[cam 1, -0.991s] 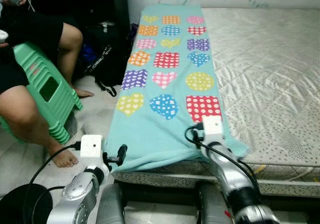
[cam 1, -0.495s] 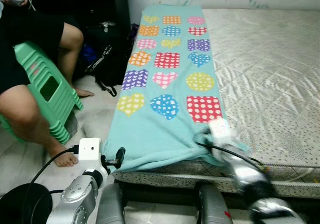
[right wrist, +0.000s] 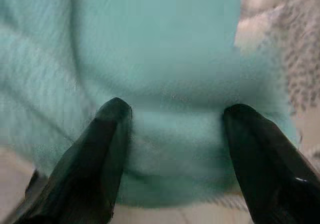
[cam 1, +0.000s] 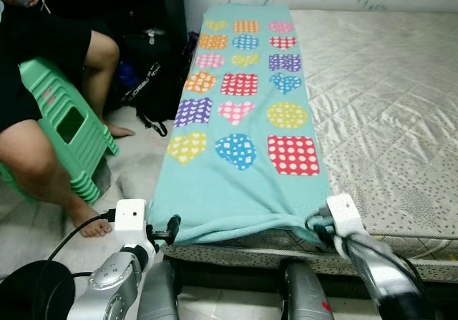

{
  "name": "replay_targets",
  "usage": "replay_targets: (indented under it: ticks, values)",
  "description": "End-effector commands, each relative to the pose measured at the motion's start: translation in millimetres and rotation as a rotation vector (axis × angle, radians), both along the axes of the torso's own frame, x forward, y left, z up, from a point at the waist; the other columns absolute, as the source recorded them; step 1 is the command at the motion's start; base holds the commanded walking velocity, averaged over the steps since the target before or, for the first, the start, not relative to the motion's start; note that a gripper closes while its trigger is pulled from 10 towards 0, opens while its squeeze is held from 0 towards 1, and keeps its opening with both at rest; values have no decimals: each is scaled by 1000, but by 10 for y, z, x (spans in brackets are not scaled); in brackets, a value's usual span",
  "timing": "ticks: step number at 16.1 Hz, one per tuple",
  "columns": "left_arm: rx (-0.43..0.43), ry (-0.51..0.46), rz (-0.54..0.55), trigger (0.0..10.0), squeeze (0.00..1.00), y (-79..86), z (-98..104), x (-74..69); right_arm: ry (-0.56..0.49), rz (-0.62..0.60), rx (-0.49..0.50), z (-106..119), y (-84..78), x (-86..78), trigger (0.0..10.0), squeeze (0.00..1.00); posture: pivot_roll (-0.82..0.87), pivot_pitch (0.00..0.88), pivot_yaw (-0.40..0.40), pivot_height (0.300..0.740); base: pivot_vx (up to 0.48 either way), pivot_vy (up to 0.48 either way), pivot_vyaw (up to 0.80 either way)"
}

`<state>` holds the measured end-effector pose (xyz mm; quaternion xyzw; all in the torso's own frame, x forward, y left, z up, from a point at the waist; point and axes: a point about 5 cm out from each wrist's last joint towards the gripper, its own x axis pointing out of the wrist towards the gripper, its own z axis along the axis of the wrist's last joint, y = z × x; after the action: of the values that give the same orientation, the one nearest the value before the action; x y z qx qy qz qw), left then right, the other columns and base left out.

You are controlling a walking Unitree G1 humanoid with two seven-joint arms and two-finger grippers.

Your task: Clean up the room

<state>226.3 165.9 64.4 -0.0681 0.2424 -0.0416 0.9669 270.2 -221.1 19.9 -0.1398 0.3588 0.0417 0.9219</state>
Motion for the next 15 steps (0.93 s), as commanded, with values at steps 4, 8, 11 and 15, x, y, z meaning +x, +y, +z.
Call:
replay_targets:
  ticks: [4,8,11,15]
  values:
    - [9,18,4,10000,0,49,-17,-31,43,75,-2,69,-99,-237,10000,0,-42,37,7,569,0,0,0]
    - [10,20,-3,10000,0,48,-22,-35,145,243,55,79,-76,-449,10000,0,-50,37,13,569,0,0,0]
    - [12,20,-8,10000,0,48,-22,-32,192,350,39,72,-82,-554,10000,0,-51,36,14,569,0,0,0]
    - [-20,-107,-27,10000,0,7,164,35,-111,211,30,404,-29,-108,10000,0,-49,27,14,569,0,0,0]
